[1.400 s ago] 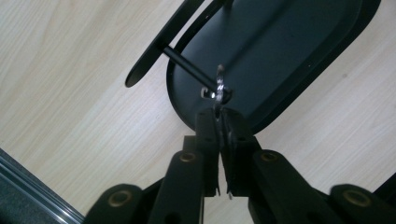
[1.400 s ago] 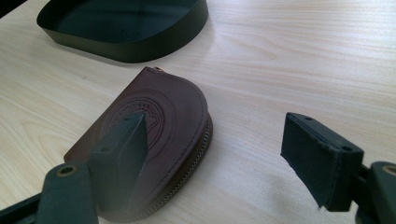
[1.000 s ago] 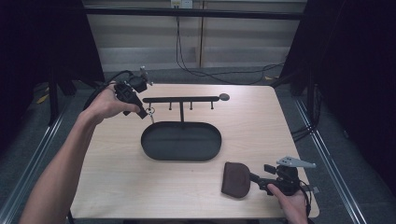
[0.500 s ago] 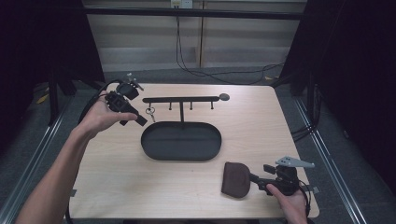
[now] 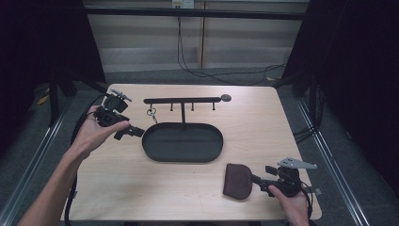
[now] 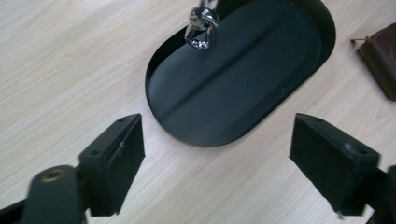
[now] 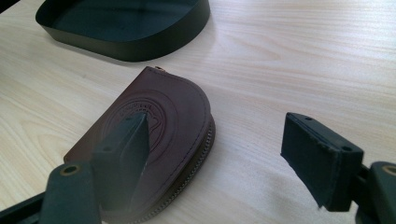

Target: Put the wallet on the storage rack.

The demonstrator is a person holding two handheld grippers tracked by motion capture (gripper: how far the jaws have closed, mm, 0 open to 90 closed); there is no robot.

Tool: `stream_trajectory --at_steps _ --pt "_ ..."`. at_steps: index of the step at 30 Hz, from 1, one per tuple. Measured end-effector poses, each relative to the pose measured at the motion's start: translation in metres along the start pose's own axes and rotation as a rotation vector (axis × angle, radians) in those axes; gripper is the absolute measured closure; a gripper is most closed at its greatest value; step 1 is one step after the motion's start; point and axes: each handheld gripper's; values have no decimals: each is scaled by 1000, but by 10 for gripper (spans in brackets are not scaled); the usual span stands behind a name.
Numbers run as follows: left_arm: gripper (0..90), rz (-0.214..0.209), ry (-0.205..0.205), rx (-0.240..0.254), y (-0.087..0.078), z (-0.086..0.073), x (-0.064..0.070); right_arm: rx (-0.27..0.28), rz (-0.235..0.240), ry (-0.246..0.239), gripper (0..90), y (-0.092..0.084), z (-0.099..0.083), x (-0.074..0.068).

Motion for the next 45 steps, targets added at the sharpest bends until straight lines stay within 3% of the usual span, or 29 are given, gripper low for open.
stream_trajectory --at_steps 5,6,8,10,11,12,16,19,20,26,32,34,39,43,45 --pt "176 -3 -20 65 7 -22 2 3 -2 13 232 -2 0 1" --pt "175 -1 -33 87 12 -33 1 4 -8 16 232 -2 0 1" --pt "176 5 -35 93 14 -38 2 6 -9 15 232 -2 0 1" --pt "185 11 -21 140 19 -55 4 -6 -11 19 234 0 0 1" --pt "186 11 -21 140 19 -55 4 -6 -11 19 234 0 0 1" --pt "187 29 -26 162 21 -66 5 -3 -10 19 235 0 0 0" --pt "187 63 -24 209 24 -83 13 -9 0 34 241 0 3 1" --pt "187 53 -38 247 26 -91 17 -8 8 35 247 -2 5 2" --pt "186 24 -44 258 27 -96 19 -10 8 33 247 -2 5 1" --pt "170 -2 -6 268 46 -119 38 -14 24 30 234 -9 11 -1" --pt "169 -29 -7 301 55 -134 52 -50 64 17 264 -11 14 -4" --pt "170 -28 -20 345 59 -144 58 -70 55 -16 265 -11 16 -7" --pt "167 -39 -33 364 61 -162 66 -77 51 -6 267 -11 16 -8" --pt "166 -41 -25 343 66 -172 69 -147 60 -45 231 -4 17 -12" --pt "164 -13 -26 338 70 -172 69 -185 74 -58 194 0 21 -16"
Point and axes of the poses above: each handheld gripper's, and its own axes: y roughly forward along the jaws, z roughly out of its top, x roughly to its right, and after that the axes turned 13 degrees about -z, right-handed
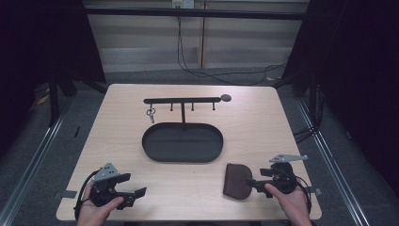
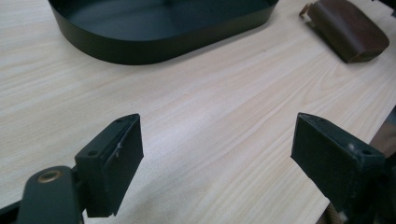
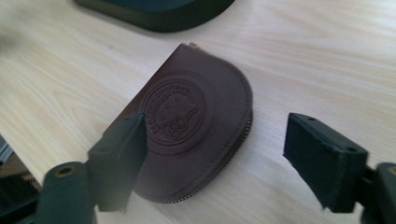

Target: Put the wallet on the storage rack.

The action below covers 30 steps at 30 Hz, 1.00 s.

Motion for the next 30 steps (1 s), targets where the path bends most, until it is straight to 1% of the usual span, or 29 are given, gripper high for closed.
stream_trajectory --at_steps 1,2,3,4,5,6,8,10,13,14,17,19,21,23,24,25,27,28,30 --pt "161 18 2 -2 2 0 -1 -18 -4 -13 188 2 3 -2" --pt "161 1 2 -16 4 1 -4 -28 -12 -30 186 4 6 -3" --pt "162 -15 -10 -22 5 1 -5 -44 -20 -40 173 6 9 -5" --pt "163 -15 -7 -25 5 1 -6 -58 -24 -52 163 8 12 -7" --pt "163 -18 5 -25 5 1 -6 -72 -20 -57 163 9 16 -9" --pt "163 -22 11 -21 3 1 -6 -89 -7 -62 163 10 19 -9" --pt "162 -30 9 -11 2 1 -7 -116 13 -71 163 13 25 -10" --pt "162 -23 9 -4 0 1 -8 -135 6 -90 150 17 30 -11" --pt "161 -26 5 -14 1 1 -8 -183 1 -105 149 22 37 -11" --pt "161 -24 8 -18 1 1 -8 -197 6 -116 149 24 39 -11" --pt "162 -34 10 -32 4 1 -7 -248 8 -140 149 29 46 -15" --pt "162 -34 13 -37 4 1 -7 -263 8 -139 149 31 50 -17" --pt "162 -37 7 -40 4 1 -7 -293 4 -149 149 36 53 -18" --pt "162 -37 11 -42 4 0 -5 -313 -1 -164 149 41 55 -19" --pt "163 -37 11 -42 4 0 -5 -313 -1 -164 149 41 55 -19" --pt "163 -41 10 -42 4 0 -5 -328 7 -177 150 45 56 -20" --pt "164 -39 8 -43 4 1 -5 -343 -4 -189 151 50 57 -21" --pt "163 -39 9 -46 4 1 -5 -354 -1 -196 151 52 58 -22" --pt "164 -39 10 -49 4 1 -5 -379 -1 -196 134 58 57 -23"
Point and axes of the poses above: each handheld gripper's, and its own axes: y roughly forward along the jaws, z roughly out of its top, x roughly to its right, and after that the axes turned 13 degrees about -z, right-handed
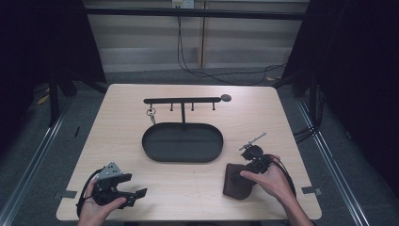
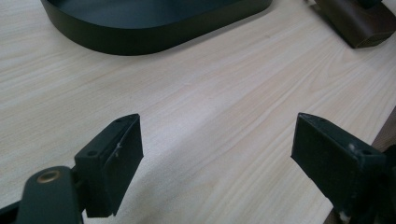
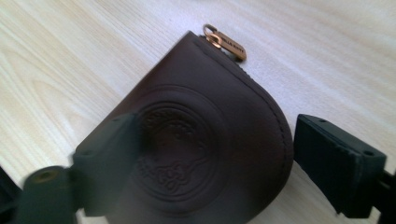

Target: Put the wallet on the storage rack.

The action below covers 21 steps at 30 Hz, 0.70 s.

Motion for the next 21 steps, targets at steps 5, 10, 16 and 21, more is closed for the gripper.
stream_trajectory --at_steps 5,10,16,21 --pt "166 -4 2 -11 3 0 1 -21 7 -7 98 6 6 -1" --pt "167 -7 9 -11 2 0 2 -43 61 -19 146 10 12 0" --pt "167 -9 11 -13 2 1 1 -86 142 6 185 15 17 2" --pt "167 -10 9 -13 1 1 1 -97 158 17 212 16 17 5"
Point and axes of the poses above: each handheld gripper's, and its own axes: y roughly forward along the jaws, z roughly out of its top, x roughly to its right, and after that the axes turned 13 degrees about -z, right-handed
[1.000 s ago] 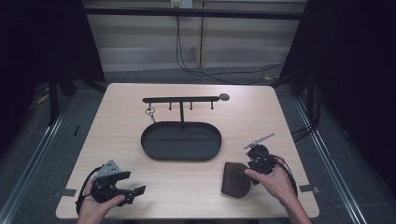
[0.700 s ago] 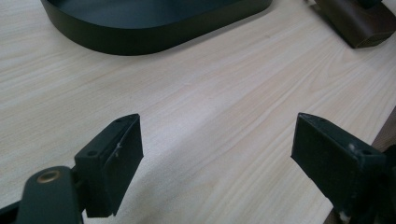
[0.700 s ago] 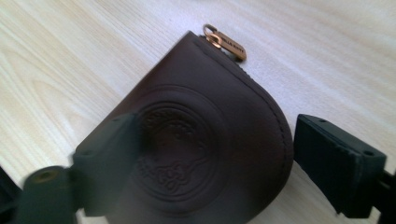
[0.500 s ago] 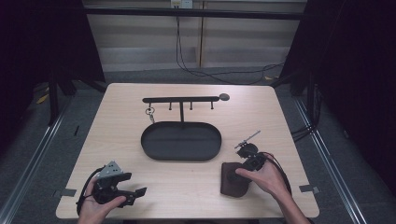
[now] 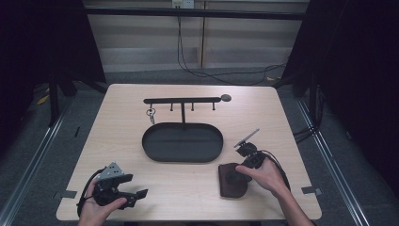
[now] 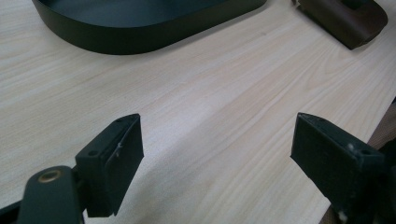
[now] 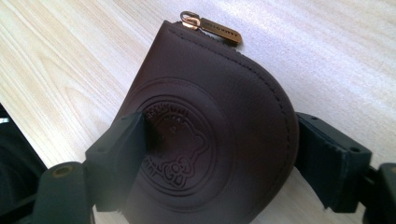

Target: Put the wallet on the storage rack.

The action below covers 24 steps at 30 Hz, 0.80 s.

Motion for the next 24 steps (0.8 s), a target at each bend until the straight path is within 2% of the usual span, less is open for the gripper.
stream_trajectory --at_steps 3,4,9,12,14,17,21,24 --pt "167 -2 0 -1 0 0 0 5 -12 2 232 -2 0 -1" --pt "167 -3 -5 0 0 0 0 9 -30 0 244 -4 -1 -3" --pt "170 -2 -2 0 0 0 0 43 -50 18 420 -15 1 -2" --pt "170 -2 -3 1 -1 0 0 24 -70 33 443 -18 4 -5" --pt "170 0 -3 -1 -1 0 -1 38 -75 47 513 -23 7 -6" --pt "170 -5 -6 -4 1 0 0 42 -77 50 534 -26 10 -7" --pt "170 -3 3 -7 0 0 0 27 -106 19 548 -29 14 -12" --pt "170 -5 -4 -4 0 -1 0 27 -100 25 575 -35 17 -14"
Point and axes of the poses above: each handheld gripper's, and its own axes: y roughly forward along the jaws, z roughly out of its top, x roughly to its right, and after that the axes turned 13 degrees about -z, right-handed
